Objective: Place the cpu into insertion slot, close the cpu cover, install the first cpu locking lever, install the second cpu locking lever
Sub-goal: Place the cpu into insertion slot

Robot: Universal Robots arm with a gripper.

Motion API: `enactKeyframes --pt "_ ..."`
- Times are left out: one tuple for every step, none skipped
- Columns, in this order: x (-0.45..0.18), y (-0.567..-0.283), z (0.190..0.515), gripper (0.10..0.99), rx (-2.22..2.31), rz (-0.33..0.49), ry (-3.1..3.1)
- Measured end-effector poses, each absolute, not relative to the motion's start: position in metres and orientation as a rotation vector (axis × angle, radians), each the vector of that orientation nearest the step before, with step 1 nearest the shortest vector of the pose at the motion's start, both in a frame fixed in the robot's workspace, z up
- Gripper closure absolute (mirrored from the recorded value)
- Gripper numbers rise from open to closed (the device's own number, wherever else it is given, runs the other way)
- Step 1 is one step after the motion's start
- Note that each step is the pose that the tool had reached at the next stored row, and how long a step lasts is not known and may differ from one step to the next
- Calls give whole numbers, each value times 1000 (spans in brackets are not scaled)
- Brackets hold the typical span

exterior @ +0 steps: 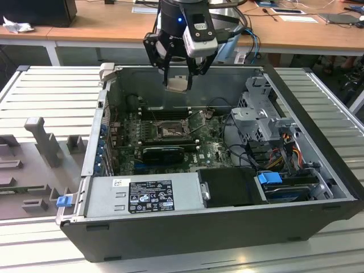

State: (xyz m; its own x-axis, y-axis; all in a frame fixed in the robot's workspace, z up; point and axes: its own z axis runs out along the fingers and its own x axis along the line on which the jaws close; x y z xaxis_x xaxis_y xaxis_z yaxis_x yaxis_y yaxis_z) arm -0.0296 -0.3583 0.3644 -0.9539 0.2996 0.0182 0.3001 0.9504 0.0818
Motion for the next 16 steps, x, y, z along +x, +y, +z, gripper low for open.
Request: enactKeyframes --pt "-30 -358 364 557 -499 -131 -3094" --pt "-30 -358 364 557 -514 -131 -3092" --pt "-30 -358 364 557 -534 -131 -3089" --pt "-30 -358 364 557 -553 -130 -3086" --pt "-30 -358 364 557 -566 -131 -3084" --pt "-30 -358 364 557 -582 -131 -3082" --pt "-30 -358 364 557 -595 -131 -3080" --pt "-30 -358 364 557 -615 -130 -3076" --pt "-30 -358 364 557 -629 -131 -3074" --pt "-30 -358 364 557 -650 -131 -3070" --pt "-30 -358 364 557 -663 -131 -3068" --pt "-30 -358 364 557 -684 -131 -3063" --pt "-30 -358 364 557 -713 -131 -3058" --pt "-30 -358 364 557 -727 -131 -3055" --pt "-30 -358 363 557 -753 -131 -3049" --pt "-30 -358 363 557 -780 -131 -3043"
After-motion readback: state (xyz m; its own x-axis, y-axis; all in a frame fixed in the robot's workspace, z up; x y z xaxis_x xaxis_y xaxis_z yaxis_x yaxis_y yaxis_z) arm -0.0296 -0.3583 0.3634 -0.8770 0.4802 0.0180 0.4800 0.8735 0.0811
